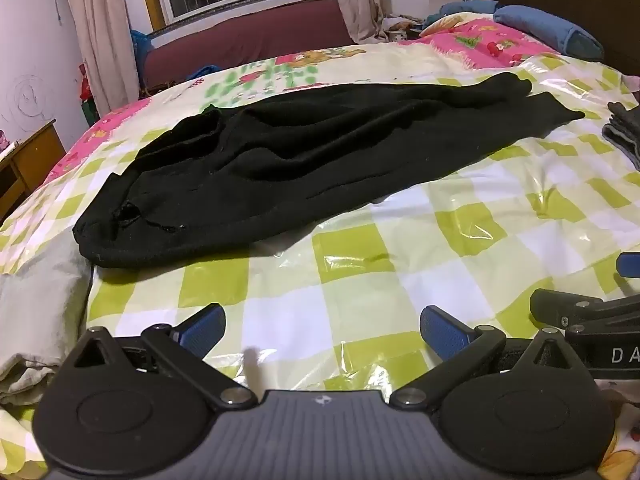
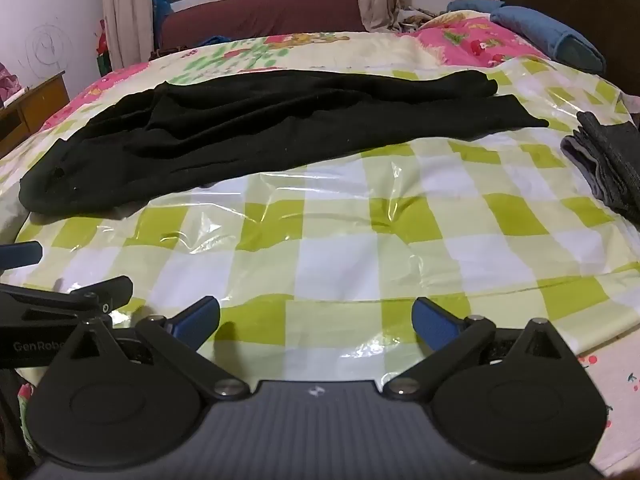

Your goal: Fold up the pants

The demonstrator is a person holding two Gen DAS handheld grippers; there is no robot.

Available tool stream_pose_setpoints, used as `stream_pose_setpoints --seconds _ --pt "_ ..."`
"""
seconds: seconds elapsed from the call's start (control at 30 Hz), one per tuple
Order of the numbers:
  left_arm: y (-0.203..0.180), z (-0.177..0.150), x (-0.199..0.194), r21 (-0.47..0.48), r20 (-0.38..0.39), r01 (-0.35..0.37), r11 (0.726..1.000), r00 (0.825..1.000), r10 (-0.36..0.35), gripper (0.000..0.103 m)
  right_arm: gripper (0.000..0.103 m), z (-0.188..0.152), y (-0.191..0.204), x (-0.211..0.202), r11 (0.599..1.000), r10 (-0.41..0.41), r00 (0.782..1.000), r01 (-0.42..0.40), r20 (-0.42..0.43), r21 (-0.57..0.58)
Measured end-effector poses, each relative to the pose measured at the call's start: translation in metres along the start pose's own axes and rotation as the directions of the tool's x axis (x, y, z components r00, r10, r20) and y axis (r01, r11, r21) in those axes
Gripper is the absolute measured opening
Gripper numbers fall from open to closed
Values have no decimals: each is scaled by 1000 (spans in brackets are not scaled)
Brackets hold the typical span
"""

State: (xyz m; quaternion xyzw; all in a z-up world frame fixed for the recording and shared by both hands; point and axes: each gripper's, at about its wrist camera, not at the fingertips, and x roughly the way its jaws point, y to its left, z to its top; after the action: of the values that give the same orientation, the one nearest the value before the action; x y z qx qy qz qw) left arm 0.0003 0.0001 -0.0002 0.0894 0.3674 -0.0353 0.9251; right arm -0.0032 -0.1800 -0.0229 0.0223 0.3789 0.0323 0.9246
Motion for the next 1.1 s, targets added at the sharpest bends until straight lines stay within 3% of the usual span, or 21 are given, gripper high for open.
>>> stream_pose_setpoints --seconds 1.1 --pt "-2 -3 5 15 -9 -11 1000 1000 11 103 101 -2 -2 5 1000 7 1000 -7 -16 9"
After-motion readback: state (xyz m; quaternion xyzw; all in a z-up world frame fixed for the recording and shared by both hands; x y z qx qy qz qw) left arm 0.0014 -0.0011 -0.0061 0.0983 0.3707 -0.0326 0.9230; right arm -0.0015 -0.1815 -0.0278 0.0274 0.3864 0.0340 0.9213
